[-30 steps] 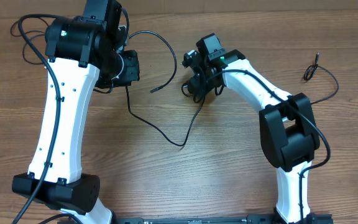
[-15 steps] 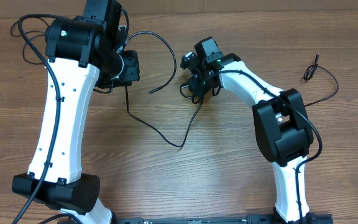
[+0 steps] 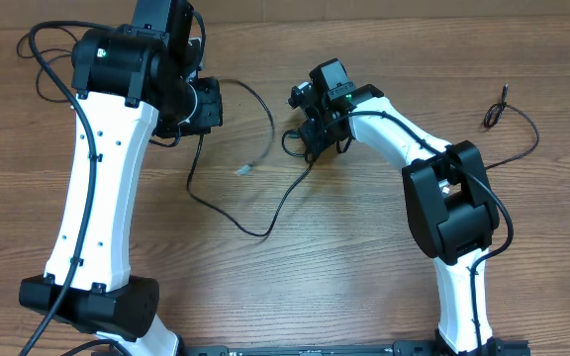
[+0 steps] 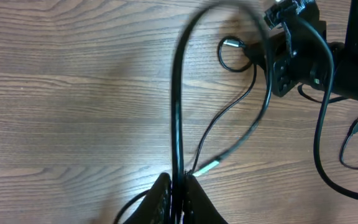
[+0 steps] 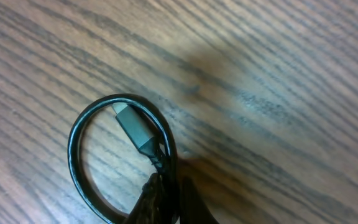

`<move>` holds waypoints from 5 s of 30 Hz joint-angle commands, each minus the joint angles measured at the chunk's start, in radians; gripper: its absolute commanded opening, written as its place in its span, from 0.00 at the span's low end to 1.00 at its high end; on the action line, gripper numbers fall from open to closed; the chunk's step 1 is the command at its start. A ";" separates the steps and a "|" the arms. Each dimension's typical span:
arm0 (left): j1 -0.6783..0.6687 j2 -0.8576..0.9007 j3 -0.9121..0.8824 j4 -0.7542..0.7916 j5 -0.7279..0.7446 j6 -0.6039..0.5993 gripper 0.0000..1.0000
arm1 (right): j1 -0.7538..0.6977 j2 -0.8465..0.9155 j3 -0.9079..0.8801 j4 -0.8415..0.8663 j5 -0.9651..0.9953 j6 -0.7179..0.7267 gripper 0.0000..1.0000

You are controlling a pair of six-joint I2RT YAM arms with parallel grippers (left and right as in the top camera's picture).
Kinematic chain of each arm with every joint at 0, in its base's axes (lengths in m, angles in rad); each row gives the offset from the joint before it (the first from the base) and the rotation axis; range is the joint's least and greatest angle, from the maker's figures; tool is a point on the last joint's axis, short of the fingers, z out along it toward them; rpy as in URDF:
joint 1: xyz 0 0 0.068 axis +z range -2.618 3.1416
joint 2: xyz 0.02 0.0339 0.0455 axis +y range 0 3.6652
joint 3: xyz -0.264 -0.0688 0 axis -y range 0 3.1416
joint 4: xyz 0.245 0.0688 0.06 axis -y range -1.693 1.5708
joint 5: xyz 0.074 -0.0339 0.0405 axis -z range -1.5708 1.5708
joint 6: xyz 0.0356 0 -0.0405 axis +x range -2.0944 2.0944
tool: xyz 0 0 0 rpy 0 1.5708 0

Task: Untangle cables

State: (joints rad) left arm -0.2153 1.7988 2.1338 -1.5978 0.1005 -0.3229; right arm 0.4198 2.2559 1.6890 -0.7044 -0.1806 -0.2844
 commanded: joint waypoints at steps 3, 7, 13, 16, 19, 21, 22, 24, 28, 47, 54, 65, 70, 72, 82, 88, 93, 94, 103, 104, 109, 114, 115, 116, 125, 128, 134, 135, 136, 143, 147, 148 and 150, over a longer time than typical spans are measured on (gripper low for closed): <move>0.006 0.010 -0.003 0.006 -0.007 -0.014 0.08 | 0.002 -0.068 0.014 -0.019 -0.050 0.072 0.04; 0.006 0.013 -0.004 0.010 -0.008 -0.014 0.07 | 0.000 -0.132 0.014 -0.039 -0.050 0.181 0.04; 0.006 0.013 -0.004 0.014 -0.007 -0.014 0.10 | 0.000 -0.222 0.014 -0.074 -0.109 0.271 0.04; 0.006 0.013 -0.005 0.014 -0.006 -0.014 0.14 | 0.000 -0.258 0.014 -0.071 -0.156 0.311 0.04; 0.006 0.013 -0.005 0.014 -0.004 -0.014 0.15 | -0.002 -0.293 0.014 -0.060 -0.174 0.391 0.04; 0.005 0.013 -0.005 0.014 -0.004 -0.015 0.15 | -0.003 -0.315 0.014 -0.053 -0.233 0.393 0.04; 0.005 0.013 -0.005 0.014 -0.004 -0.016 0.14 | -0.003 -0.329 0.014 -0.048 -0.280 0.393 0.04; 0.005 0.013 -0.005 0.018 -0.003 -0.018 0.15 | -0.007 -0.348 0.014 -0.043 -0.346 0.393 0.04; 0.008 0.013 -0.005 0.032 0.006 -0.014 0.22 | -0.035 -0.391 0.014 -0.035 -0.573 0.393 0.04; 0.007 0.013 -0.005 0.103 0.181 0.065 0.26 | -0.201 -0.397 0.013 -0.108 -0.219 0.475 0.35; 0.007 0.013 -0.005 0.106 0.181 0.065 0.27 | -0.103 -0.298 -0.027 -0.106 -0.011 0.474 0.47; 0.007 0.013 -0.005 0.106 0.177 0.066 0.29 | -0.032 -0.091 -0.029 0.042 0.000 0.398 0.46; 0.007 0.013 -0.005 0.107 0.177 0.065 0.29 | -0.025 -0.069 -0.030 0.046 -0.007 0.328 0.44; 0.007 0.013 -0.005 0.107 0.177 0.065 0.29 | -0.020 -0.060 -0.030 0.047 -0.006 0.302 0.42; 0.007 0.013 -0.006 0.107 0.151 0.065 0.30 | 0.011 -0.021 -0.032 0.072 -0.006 0.248 0.32; 0.007 0.013 -0.006 0.106 0.151 0.065 0.31 | 0.017 -0.021 -0.034 0.048 -0.007 0.223 0.27; 0.007 0.013 -0.007 0.107 0.151 0.065 0.31 | 0.017 -0.021 -0.047 0.033 -0.005 0.223 0.20; 0.007 0.013 -0.007 0.106 0.151 0.065 0.31 | 0.017 -0.021 -0.048 0.033 -0.003 0.223 0.19; 0.007 0.013 -0.007 0.107 0.151 0.065 0.31 | 0.017 -0.026 -0.041 0.017 -0.089 0.235 0.05; 0.007 0.013 -0.007 0.108 0.151 0.065 0.32 | 0.016 -0.036 -0.028 -0.006 -0.135 0.245 0.04; 0.007 0.013 -0.007 0.120 0.151 0.065 0.33 | 0.009 -0.112 0.005 -0.061 -0.243 0.307 0.04; 0.007 0.013 -0.007 0.127 0.154 0.065 0.34 | 0.009 -0.232 0.009 -0.107 -0.412 0.306 0.04; 0.007 0.013 -0.007 0.126 0.157 0.065 0.34 | 0.009 -0.255 0.009 -0.116 -0.432 0.307 0.04; 0.007 0.013 -0.007 0.126 0.160 0.065 0.35 | 0.009 -0.282 0.009 -0.126 -0.453 0.306 0.04; 0.007 0.013 -0.007 0.138 0.348 0.212 0.37 | 0.009 -0.468 0.008 -0.146 -0.477 0.307 0.04; 0.007 0.013 -0.007 0.137 0.345 0.214 0.36 | 0.009 -0.482 0.009 -0.151 -0.483 0.315 0.04; 0.007 0.013 -0.007 0.136 0.344 0.223 0.37 | -0.001 -0.485 0.009 -0.114 -0.652 0.337 0.04; 0.007 0.013 -0.007 0.136 0.344 0.223 0.37 | -0.007 -0.485 0.009 -0.097 -0.681 0.349 0.04; 0.007 0.013 -0.007 0.136 0.341 0.222 0.37 | -0.017 -0.485 0.009 -0.073 -0.699 0.368 0.04; 0.007 0.013 -0.007 0.132 0.334 0.222 0.36 | -0.045 -0.485 0.008 -0.091 -0.251 0.416 0.09; 0.007 0.013 -0.007 0.132 0.333 0.218 0.34 | -0.043 -0.479 0.006 -0.161 0.007 0.451 0.09; 0.007 0.013 -0.007 0.132 0.333 0.218 0.34 | -0.043 -0.478 0.006 -0.173 0.026 0.464 0.09; 0.007 0.013 -0.007 0.132 0.333 0.218 0.33 | -0.043 -0.477 0.000 -0.190 0.034 0.471 0.10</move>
State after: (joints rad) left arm -0.2134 1.8011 2.1330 -1.4662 0.4232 -0.1230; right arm 0.3752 1.7889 1.6741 -0.8871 -0.2958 0.1490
